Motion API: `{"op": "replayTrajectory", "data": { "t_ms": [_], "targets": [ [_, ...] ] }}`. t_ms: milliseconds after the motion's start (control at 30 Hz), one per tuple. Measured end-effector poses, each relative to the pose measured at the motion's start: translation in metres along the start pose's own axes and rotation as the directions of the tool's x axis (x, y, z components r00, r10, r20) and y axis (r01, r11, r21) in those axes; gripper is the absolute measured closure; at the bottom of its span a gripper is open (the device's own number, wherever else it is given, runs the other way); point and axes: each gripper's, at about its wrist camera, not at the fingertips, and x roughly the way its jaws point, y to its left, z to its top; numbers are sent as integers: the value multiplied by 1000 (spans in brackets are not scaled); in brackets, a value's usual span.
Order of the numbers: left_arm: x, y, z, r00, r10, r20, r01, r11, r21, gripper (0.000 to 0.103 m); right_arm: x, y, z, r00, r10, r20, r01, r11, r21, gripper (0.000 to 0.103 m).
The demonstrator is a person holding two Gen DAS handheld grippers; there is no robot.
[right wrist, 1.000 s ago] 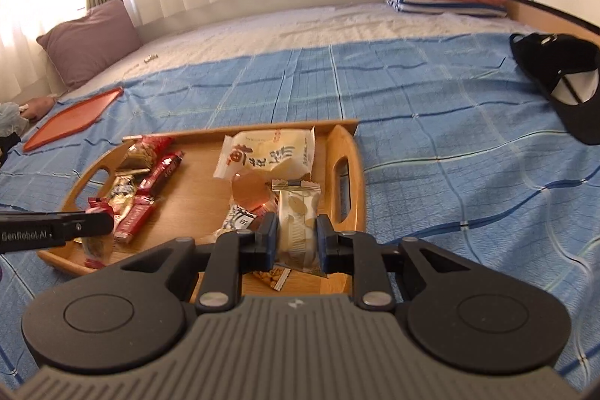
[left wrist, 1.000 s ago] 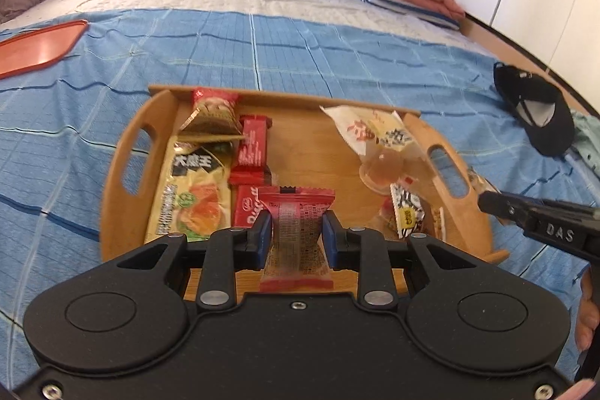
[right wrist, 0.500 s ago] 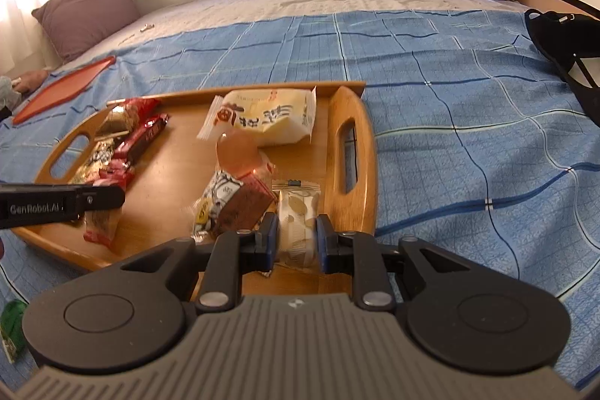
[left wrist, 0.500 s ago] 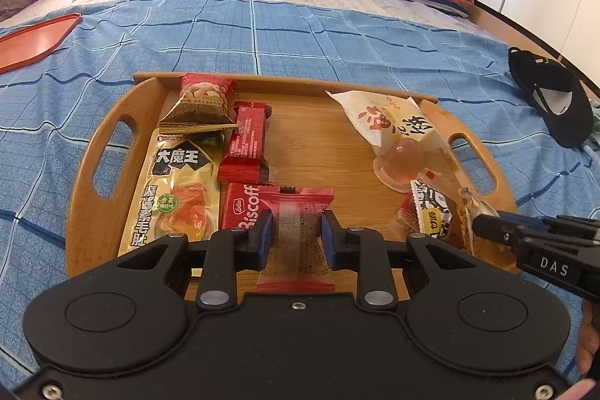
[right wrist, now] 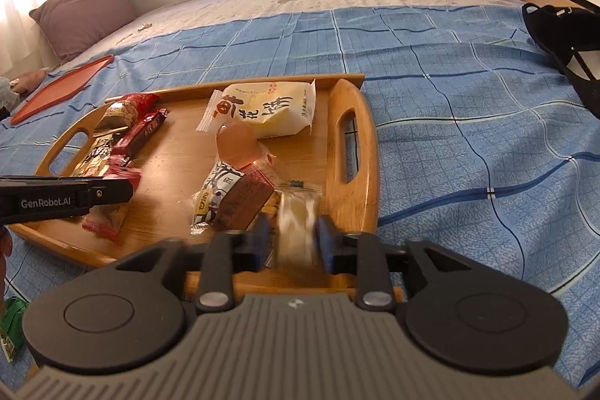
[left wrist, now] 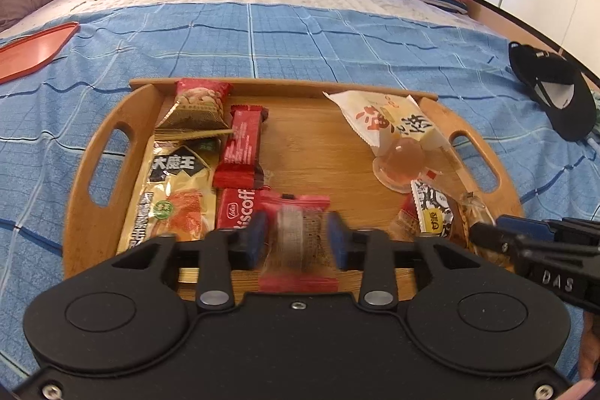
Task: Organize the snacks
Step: 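Open both tools to release the packets on the tray, then move both tools back over the green and gold packets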
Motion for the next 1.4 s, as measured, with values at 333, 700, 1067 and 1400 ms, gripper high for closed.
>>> {"op": "replayTrajectory", "data": {
  "t_ms": [333, 700, 1067, 1400],
  "targets": [
    [-59, 12, 1, 998, 14, 69, -15, 1000, 22, 31, -37, 13, 0, 998, 12, 58, -9, 999, -48, 31],
    [-129, 28, -32, 995, 37, 97, -41, 999, 36, 22, -91, 36, -20, 993, 69, 98, -57, 991, -121, 18],
    [-171, 40, -75, 990, 72, 122, -79, 996, 49, 19, -131, 73, -54, 985, 119, 127, -95, 980, -177, 12],
    [-185, 47, -117, 988, 89, 128, -102, 990, 95, 17, -146, 94, -83, 983, 127, 134, -95, 970, -224, 8]
  ]
}}
